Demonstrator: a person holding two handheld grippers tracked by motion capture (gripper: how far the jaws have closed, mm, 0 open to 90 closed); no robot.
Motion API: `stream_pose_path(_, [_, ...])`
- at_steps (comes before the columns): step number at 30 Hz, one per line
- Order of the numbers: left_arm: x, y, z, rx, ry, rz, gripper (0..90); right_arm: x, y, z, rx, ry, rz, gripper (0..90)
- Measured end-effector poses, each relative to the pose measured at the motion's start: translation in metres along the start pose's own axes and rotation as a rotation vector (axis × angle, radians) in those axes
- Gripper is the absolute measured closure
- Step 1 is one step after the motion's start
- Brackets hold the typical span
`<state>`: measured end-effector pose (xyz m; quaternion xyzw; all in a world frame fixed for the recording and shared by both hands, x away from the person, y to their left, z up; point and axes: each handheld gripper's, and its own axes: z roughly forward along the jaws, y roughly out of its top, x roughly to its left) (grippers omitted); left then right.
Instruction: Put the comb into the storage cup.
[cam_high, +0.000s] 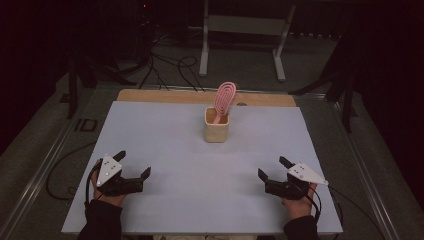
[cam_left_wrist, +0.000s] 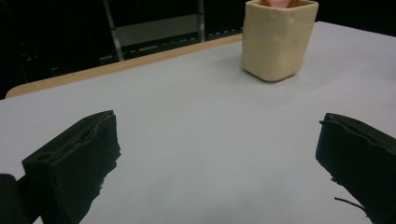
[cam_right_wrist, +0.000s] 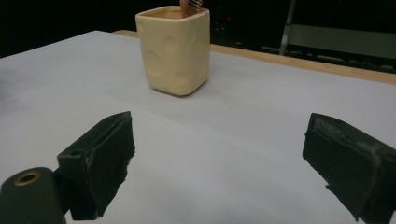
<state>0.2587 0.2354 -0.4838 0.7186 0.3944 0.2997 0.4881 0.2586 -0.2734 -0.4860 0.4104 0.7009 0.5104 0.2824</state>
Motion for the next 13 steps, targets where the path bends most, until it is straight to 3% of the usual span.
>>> stream_pose_path(8, [-0.001,0.0,0.0,-0.003,0.003,-0.001,0.1,-0.007,-0.002,-0.006,-0.015,-0.017,-0.004,8.8])
stream_pose_path(13, [-0.002,-0.001,0.001,-0.001,0.005,0.003,0.1,-0.011,-0.003,-0.006,-0.008,-0.026,0.019,8.2])
